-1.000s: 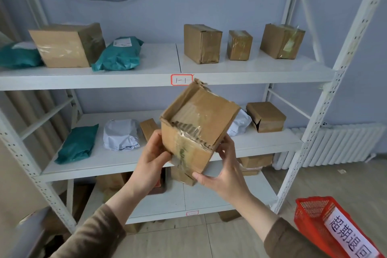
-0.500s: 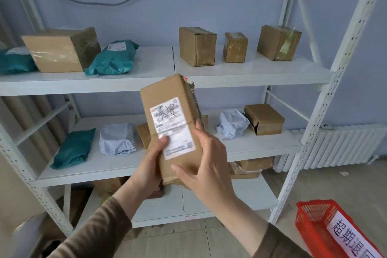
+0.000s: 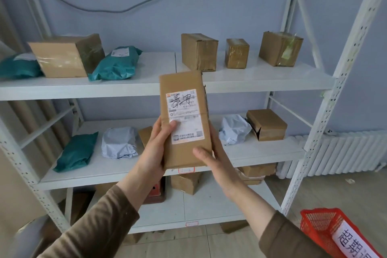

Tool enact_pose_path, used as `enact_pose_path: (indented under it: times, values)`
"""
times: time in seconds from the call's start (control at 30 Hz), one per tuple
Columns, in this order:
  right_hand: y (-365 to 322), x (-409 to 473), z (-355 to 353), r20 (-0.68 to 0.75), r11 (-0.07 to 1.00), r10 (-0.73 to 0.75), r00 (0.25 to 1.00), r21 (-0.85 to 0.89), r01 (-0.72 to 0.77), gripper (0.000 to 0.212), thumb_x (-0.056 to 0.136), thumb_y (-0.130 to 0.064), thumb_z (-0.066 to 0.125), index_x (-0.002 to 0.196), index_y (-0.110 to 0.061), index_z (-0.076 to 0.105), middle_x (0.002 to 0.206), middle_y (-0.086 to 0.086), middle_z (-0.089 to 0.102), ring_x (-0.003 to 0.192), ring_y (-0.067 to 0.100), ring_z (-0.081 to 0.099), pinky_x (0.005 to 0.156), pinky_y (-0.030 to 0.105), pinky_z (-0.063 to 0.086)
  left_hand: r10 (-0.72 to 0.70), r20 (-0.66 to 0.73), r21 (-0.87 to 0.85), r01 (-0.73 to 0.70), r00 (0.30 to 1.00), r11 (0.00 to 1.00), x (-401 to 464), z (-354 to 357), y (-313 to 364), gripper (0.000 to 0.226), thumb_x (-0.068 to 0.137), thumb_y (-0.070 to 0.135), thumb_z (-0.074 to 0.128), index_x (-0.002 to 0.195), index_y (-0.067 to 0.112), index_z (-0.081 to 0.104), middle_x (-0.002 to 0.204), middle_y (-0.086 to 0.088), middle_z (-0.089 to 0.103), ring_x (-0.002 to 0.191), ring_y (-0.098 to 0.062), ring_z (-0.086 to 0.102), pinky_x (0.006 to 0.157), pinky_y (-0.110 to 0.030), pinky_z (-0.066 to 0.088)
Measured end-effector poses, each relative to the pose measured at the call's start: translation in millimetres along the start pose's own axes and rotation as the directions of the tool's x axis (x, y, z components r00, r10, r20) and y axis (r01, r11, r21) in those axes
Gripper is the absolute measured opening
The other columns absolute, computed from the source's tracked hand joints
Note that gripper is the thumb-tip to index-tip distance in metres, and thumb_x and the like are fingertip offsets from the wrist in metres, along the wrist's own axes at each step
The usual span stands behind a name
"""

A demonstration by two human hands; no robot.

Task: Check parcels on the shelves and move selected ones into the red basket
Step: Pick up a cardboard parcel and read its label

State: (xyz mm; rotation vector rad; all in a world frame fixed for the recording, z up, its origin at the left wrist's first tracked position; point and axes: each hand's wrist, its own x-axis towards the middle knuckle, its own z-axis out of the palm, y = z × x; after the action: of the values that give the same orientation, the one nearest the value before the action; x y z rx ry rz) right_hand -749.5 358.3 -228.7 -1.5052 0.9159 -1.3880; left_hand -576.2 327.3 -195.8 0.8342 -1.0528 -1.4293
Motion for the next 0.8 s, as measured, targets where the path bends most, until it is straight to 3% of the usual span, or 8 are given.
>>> enact_pose_path:
  times: [0.17, 0.27, 0.33, 0.4, 0.5, 0.6, 0.67, 0.8]
  values:
    - [-15.6, 49.8, -4.7, -0.067, 0.933, 0.209, 0.976, 0.311, -0.179, 0.058, 0.09, -0.037, 0.069, 0.145, -0.024, 0.054, 0.135, 0.007, 0.071, 0.126, 0.026, 0.067, 0.092, 0.038, 0.058, 0.087, -0.011, 0.105, -0.085, 0.996, 0.991, 5.6, 6.8, 19.8, 0.078, 0.085, 0.048, 0.079, 0.148, 0.031, 0.036, 0.136, -0.002, 0.067, 0.106, -0.011, 0.074, 0.084, -0.03, 0.058]
    - [-44.8, 87.2, 1.9, -0.149, 0.911, 0.257, 0.955, 0.366, -0.188, 0.05, 0.095, -0.034, 0.069, 0.138, -0.019, 0.049, 0.129, 0.012, 0.071, 0.11, 0.025, 0.071, 0.083, 0.039, 0.059, 0.133, 0.03, 0.257, -0.136, 0.991, 0.957, 14.3, 5.7, 42.9, 0.091, 0.075, 0.07, 0.078, 0.152, 0.04, 0.039, 0.15, 0.005, 0.057, 0.126, -0.009, 0.065, 0.11, -0.042, 0.049]
    - [-61.7, 115.5, 9.1, -0.183, 0.928, 0.261, 0.948, 0.318, -0.194, 0.05, 0.095, -0.037, 0.07, 0.133, -0.016, 0.046, 0.122, 0.01, 0.07, 0.105, 0.021, 0.07, 0.079, 0.037, 0.057, 0.183, 0.019, 0.283, -0.181, 0.983, 0.942, 29.2, 5.7, 59.4, 0.077, 0.083, 0.069, 0.072, 0.15, 0.042, 0.047, 0.155, 0.009, 0.049, 0.134, -0.008, 0.058, 0.115, -0.041, 0.047]
    - [-75.4, 146.5, 18.2, -0.17, 0.941, 0.267, 0.949, 0.26, -0.218, 0.053, 0.093, -0.046, 0.071, 0.131, -0.017, 0.047, 0.119, 0.006, 0.069, 0.102, 0.017, 0.069, 0.076, 0.033, 0.056, 0.223, 0.047, 0.25, -0.228, 0.974, 0.941, 54.1, 3.9, 78.9, 0.048, 0.099, 0.051, 0.062, 0.144, 0.035, 0.056, 0.141, 0.006, 0.065, 0.123, -0.008, 0.066, 0.102, -0.029, 0.054]
    - [-88.3, 191.9, 28.7, -0.127, 0.953, 0.255, 0.959, 0.202, -0.227, 0.053, 0.092, -0.055, 0.07, 0.132, -0.023, 0.055, 0.119, -0.002, 0.074, 0.102, 0.009, 0.072, 0.078, 0.031, 0.056, 0.209, -0.029, 0.222, -0.198, 0.977, 0.955, 104.4, 0.7, 106.8, 0.052, 0.102, 0.046, 0.059, 0.15, 0.025, 0.052, 0.128, 0.004, 0.075, 0.111, -0.008, 0.073, 0.092, -0.024, 0.056]
    - [-89.8, 240.3, 32.0, -0.093, 0.959, 0.246, 0.965, 0.172, -0.228, 0.043, 0.095, -0.052, 0.067, 0.128, -0.024, 0.066, 0.102, -0.008, 0.078, 0.084, 0.003, 0.075, 0.068, 0.025, 0.055, 0.161, -0.132, 0.209, -0.131, 0.978, 0.969, 153.3, -3.9, 131.5, 0.042, 0.106, 0.04, 0.055, 0.14, 0.016, 0.061, 0.105, 0.002, 0.079, 0.077, -0.005, 0.078, 0.066, -0.019, 0.059]
    - [-86.1, 271.1, 32.3, -0.084, 0.954, 0.261, 0.962, 0.178, -0.243, 0.037, 0.097, -0.051, 0.065, 0.121, -0.024, 0.07, 0.09, -0.008, 0.08, 0.077, 0.006, 0.077, 0.065, 0.025, 0.057, 0.139, -0.162, 0.221, -0.101, 0.977, 0.97, 184.6, -6.7, 144.4, 0.039, 0.106, 0.04, 0.056, 0.134, 0.015, 0.065, 0.096, 0.002, 0.079, 0.074, -0.009, 0.078, 0.07, -0.025, 0.06]
    - [-73.0, 320.9, 39.2, -0.111, 0.948, 0.295, 0.949, 0.159, -0.276, 0.049, 0.09, -0.06, 0.069, 0.125, -0.026, 0.071, 0.111, -0.002, 0.079, 0.103, 0.018, 0.075, 0.095, 0.038, 0.059, 0.078, -0.189, 0.201, -0.039, 0.979, 0.979, 238.6, -15.4, 155.1, 0.033, 0.104, 0.045, 0.057, 0.122, 0.02, 0.068, 0.099, 0.002, 0.077, 0.095, -0.017, 0.074, 0.094, -0.034, 0.058]
